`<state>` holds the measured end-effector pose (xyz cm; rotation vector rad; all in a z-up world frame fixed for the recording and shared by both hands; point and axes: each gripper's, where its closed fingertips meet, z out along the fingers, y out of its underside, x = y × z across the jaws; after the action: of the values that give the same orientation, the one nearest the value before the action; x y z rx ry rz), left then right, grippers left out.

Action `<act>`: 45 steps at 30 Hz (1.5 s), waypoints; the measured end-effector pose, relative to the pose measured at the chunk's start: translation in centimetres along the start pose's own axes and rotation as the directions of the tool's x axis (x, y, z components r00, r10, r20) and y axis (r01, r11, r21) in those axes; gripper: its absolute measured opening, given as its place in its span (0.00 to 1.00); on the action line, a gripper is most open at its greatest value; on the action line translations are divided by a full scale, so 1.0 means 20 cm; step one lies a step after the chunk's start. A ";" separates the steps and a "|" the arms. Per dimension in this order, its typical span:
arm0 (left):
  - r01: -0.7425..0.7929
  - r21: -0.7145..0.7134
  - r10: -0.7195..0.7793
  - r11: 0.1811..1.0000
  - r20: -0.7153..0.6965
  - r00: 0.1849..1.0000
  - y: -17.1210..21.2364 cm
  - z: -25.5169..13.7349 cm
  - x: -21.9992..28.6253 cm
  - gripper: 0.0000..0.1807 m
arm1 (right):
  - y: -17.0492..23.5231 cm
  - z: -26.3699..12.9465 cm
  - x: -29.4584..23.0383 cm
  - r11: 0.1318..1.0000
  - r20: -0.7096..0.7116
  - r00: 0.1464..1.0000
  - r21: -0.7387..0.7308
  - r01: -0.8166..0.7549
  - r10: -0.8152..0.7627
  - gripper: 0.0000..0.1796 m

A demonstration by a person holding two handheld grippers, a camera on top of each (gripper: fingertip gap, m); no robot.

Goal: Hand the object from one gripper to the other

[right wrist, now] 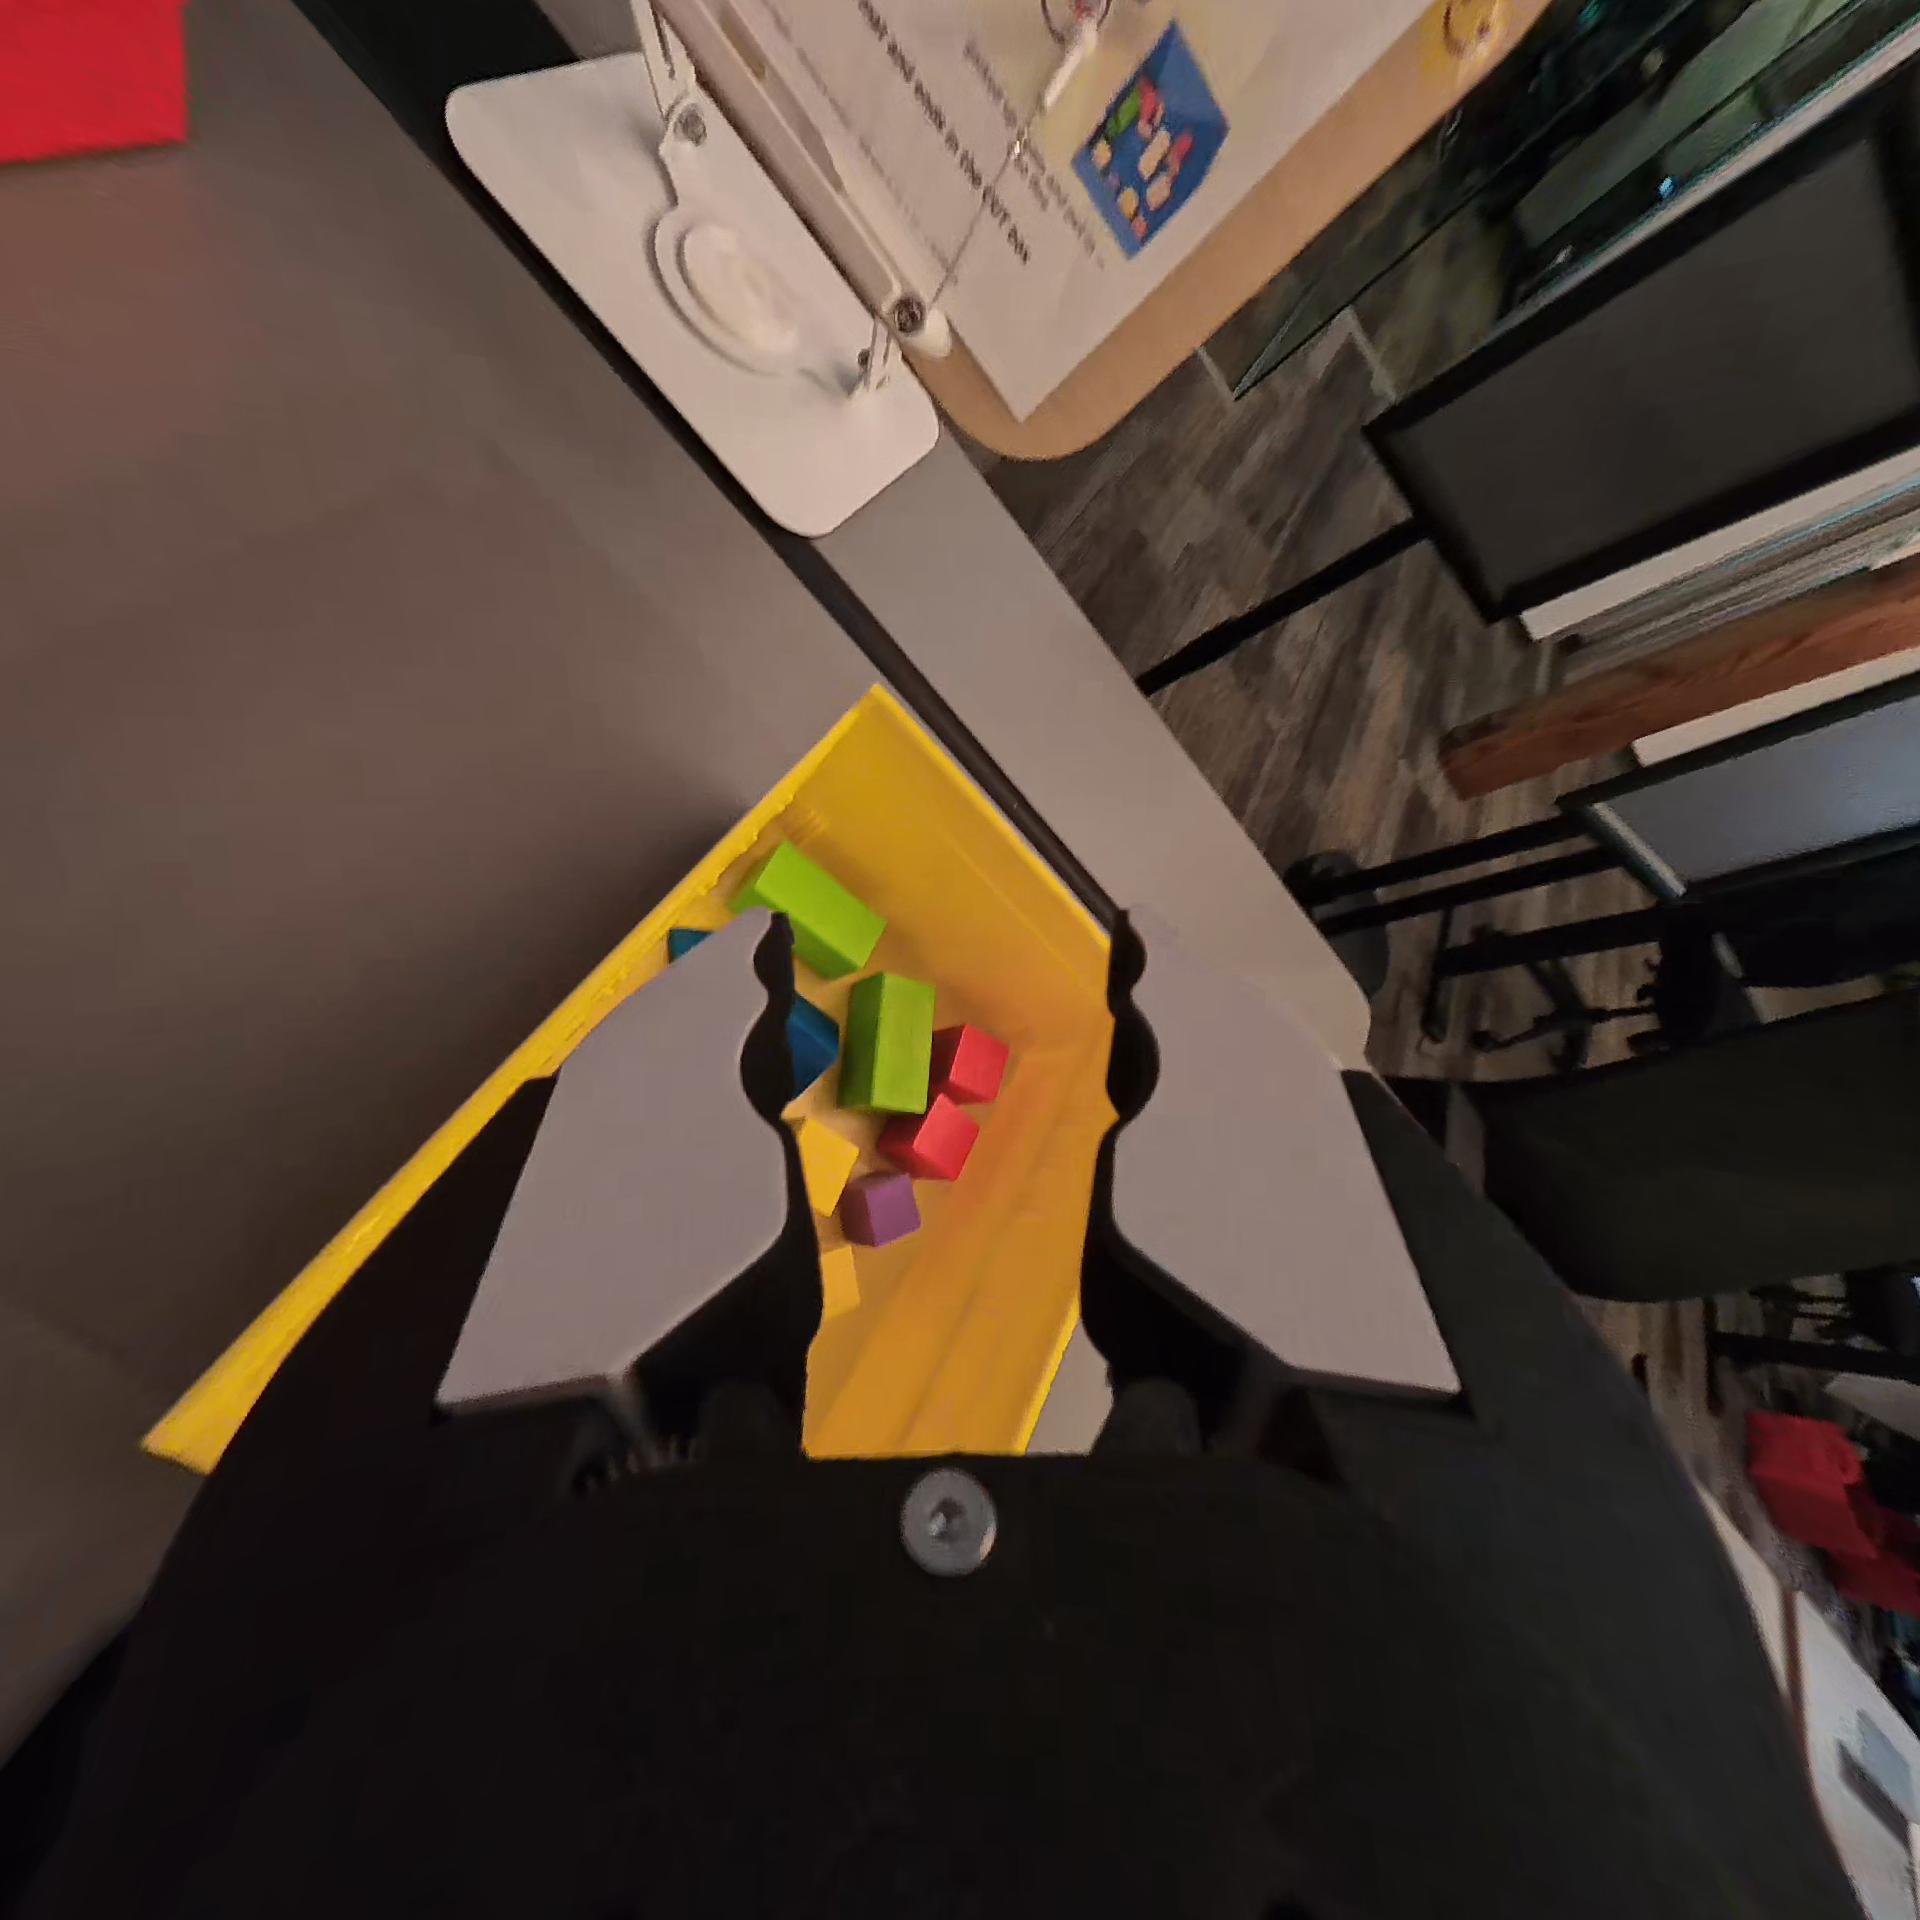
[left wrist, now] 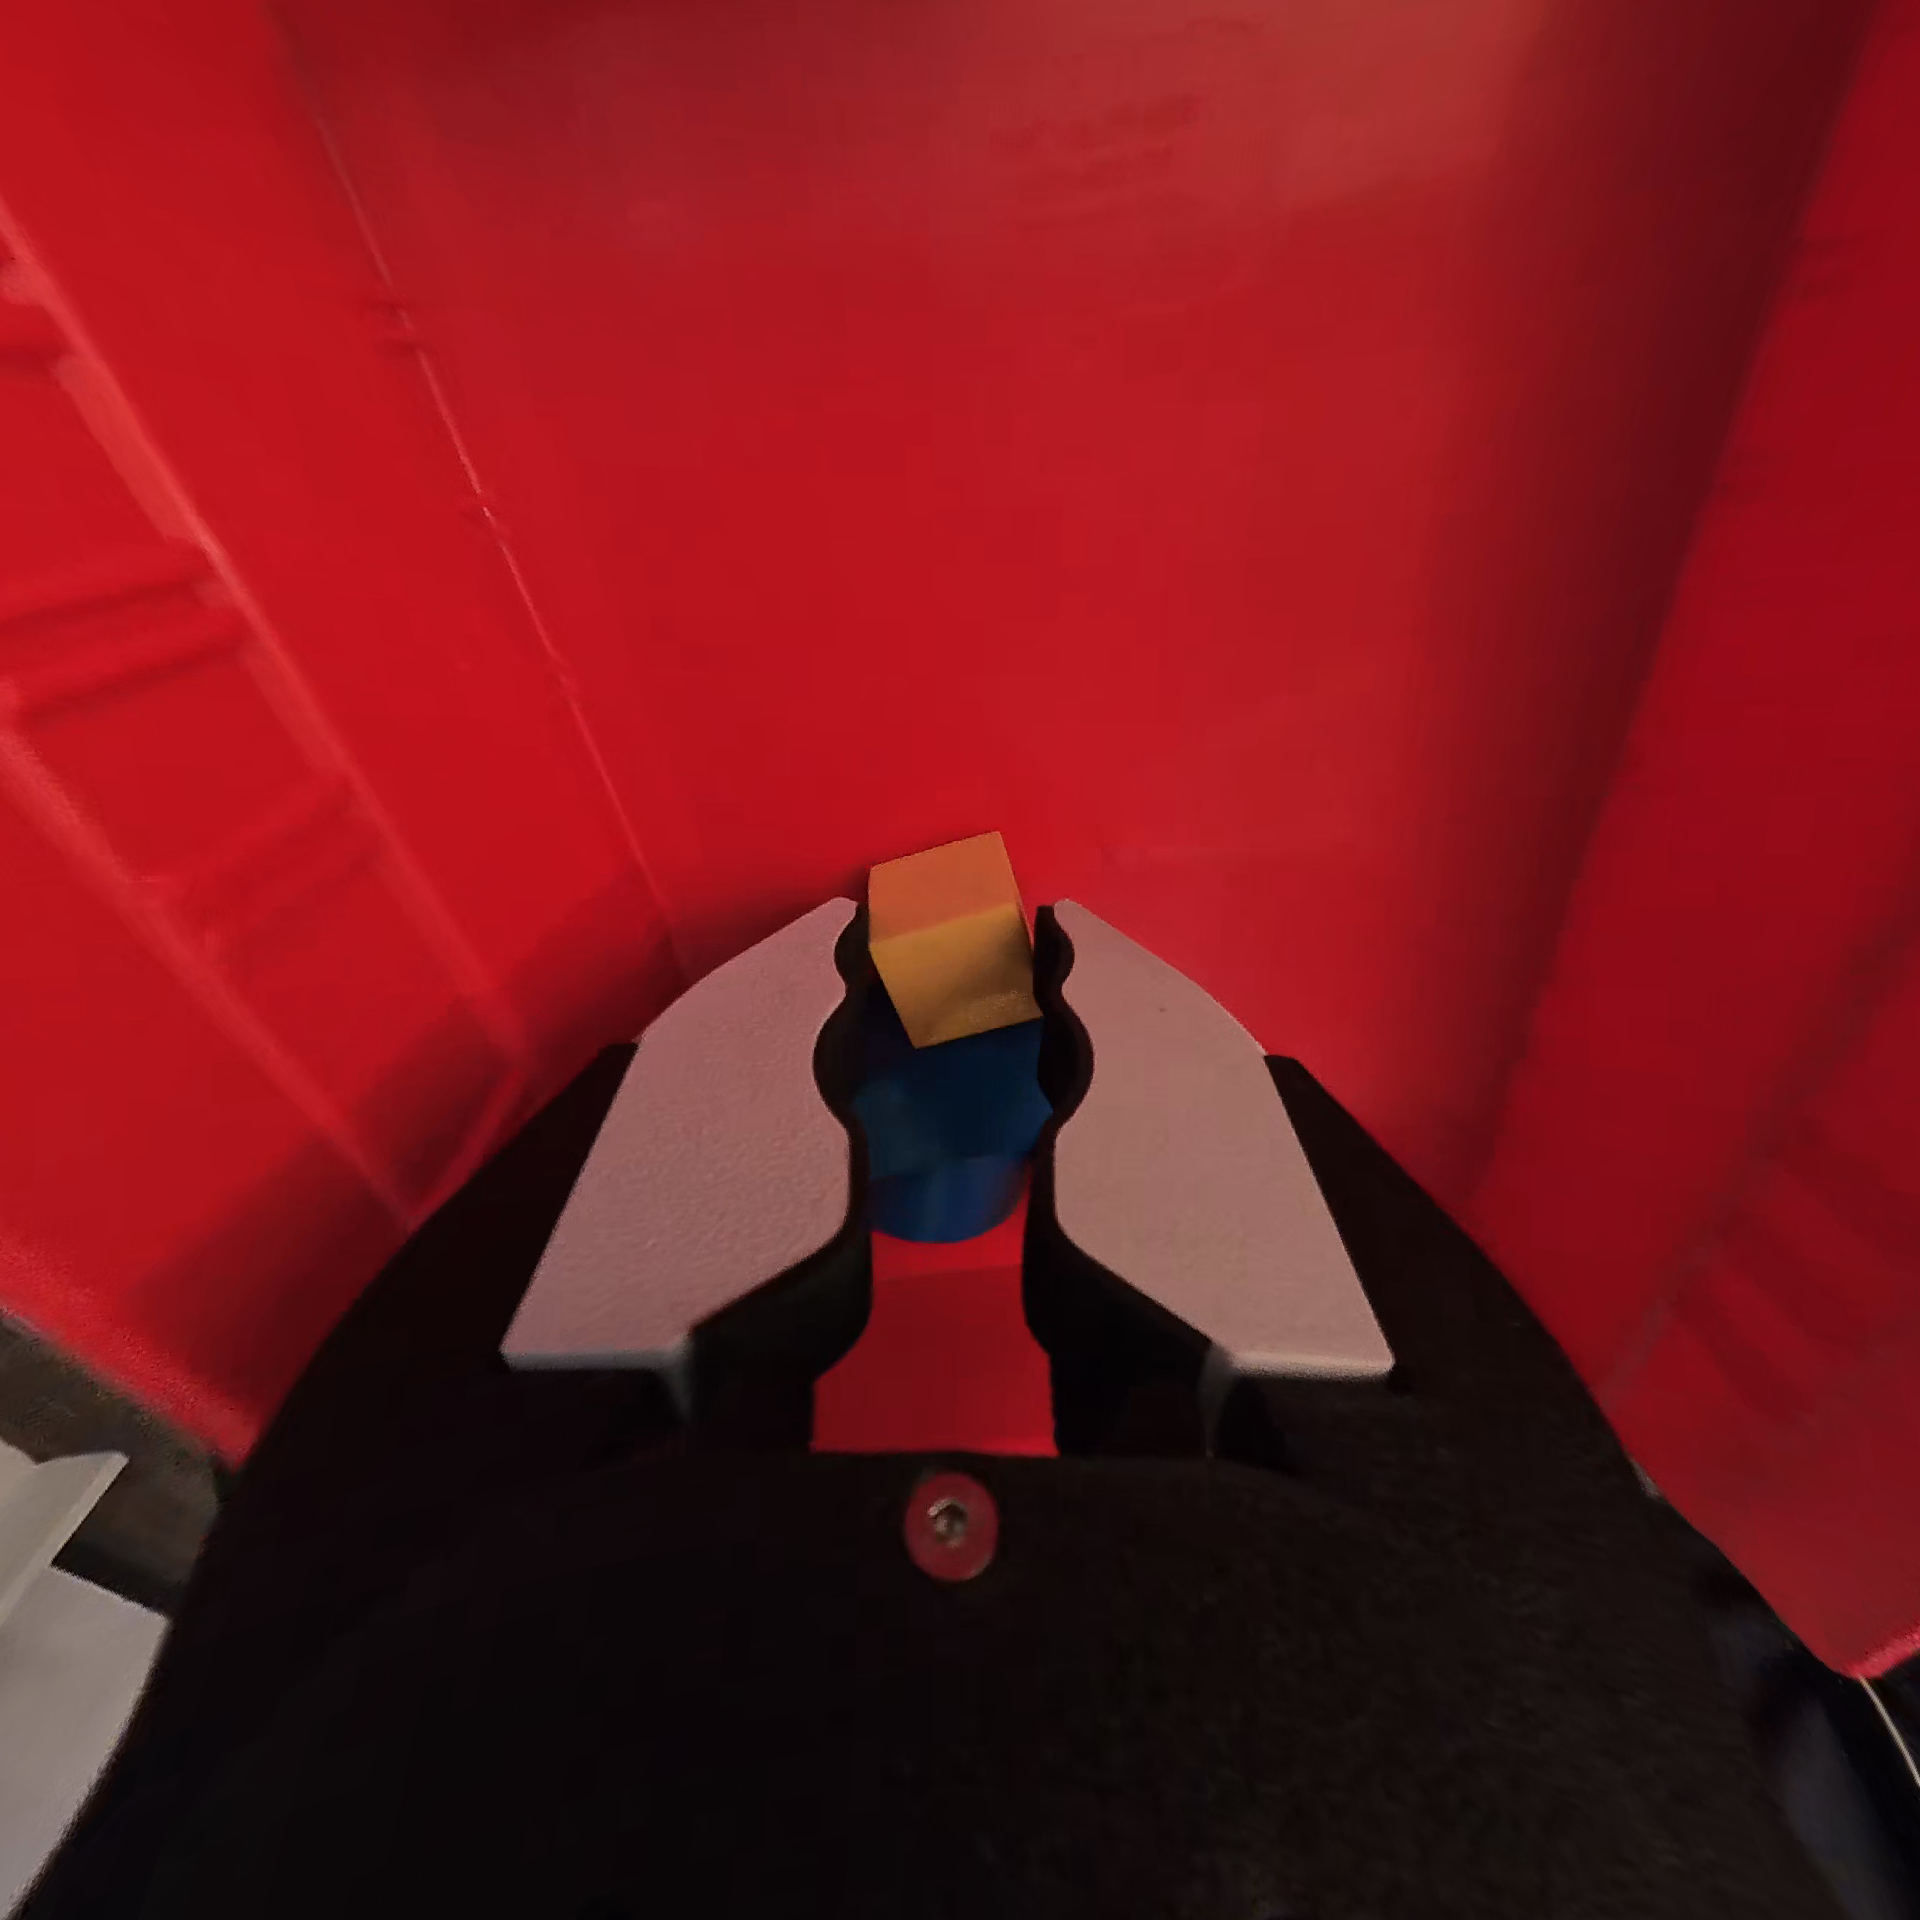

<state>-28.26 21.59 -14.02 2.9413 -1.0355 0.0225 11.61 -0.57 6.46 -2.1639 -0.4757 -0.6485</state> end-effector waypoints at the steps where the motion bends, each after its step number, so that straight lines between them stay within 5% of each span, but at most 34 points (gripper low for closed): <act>1: -0.006 0.022 0.006 1.000 -0.001 1.000 -0.01 -0.03 0.01 0.16 | -0.03 0.01 -0.01 1.000 -0.007 1.000 0.015 0.014 -0.013 0.33; 7: -0.139 0.401 0.246 0.905 -0.228 0.942 -0.07 -0.46 0.33 0.16 | -0.31 -0.01 -0.30 0.954 0.178 0.978 0.295 0.055 -0.111 0.33; 9: -0.190 0.596 0.478 0.781 -0.373 0.795 -0.04 -0.71 0.62 0.16 | -0.45 -0.09 -0.45 0.886 0.282 0.945 0.463 0.015 -0.164 0.33; 12: -0.222 0.788 0.774 0.575 -0.435 0.460 0.14 -1.03 1.00 0.16 | -0.57 -0.21 -0.64 0.758 0.289 0.904 0.650 0.056 -0.315 0.33; 17: -0.246 0.824 0.860 0.510 -0.483 0.166 0.36 -1.16 1.34 0.16 | -0.66 -0.34 -0.81 0.636 0.256 0.882 0.769 0.063 -0.396 0.33; 21: -0.268 0.826 0.867 0.496 -0.485 0.112 0.42 -1.17 1.44 0.16 | -0.70 -0.45 -0.84 0.545 0.228 0.886 0.838 0.034 -0.405 0.21; 25: -0.257 0.819 0.857 0.513 -0.506 0.099 0.43 -1.17 1.47 0.16 | -0.69 -0.47 -0.84 0.546 0.211 0.878 0.835 0.067 -0.429 0.15; 29: -0.202 0.812 0.836 0.548 -0.521 0.172 0.35 -1.18 1.41 0.25 | -0.53 -0.36 -0.73 0.719 0.330 0.833 0.686 0.110 -0.443 0.15; 33: -0.166 0.822 0.832 0.546 -0.508 0.223 0.31 -1.20 1.34 0.24 | 0.04 -0.16 -0.56 0.972 0.661 0.714 0.185 0.143 -0.231 0.15; 37: -0.177 0.822 0.833 0.542 -0.495 0.247 0.30 -1.19 1.32 0.23 | 0.67 0.06 -0.34 0.910 0.623 0.782 -0.337 0.242 0.023 0.16; 41: -0.201 0.817 0.832 0.540 -0.483 0.271 0.30 -1.17 1.32 0.22 | 0.85 0.19 -0.25 0.851 0.552 0.803 -0.513 0.114 0.225 0.15; 45: -0.229 0.810 0.833 0.540 -0.475 0.282 0.31 -1.15 1.33 0.22 | 0.99 0.11 -0.35 0.786 0.638 0.714 -0.583 0.205 0.287 0.15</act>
<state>-11.55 0.75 9.55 1.9749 -1.9843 1.9452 17.18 -11.61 -10.66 -3.0551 -0.6631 0.1534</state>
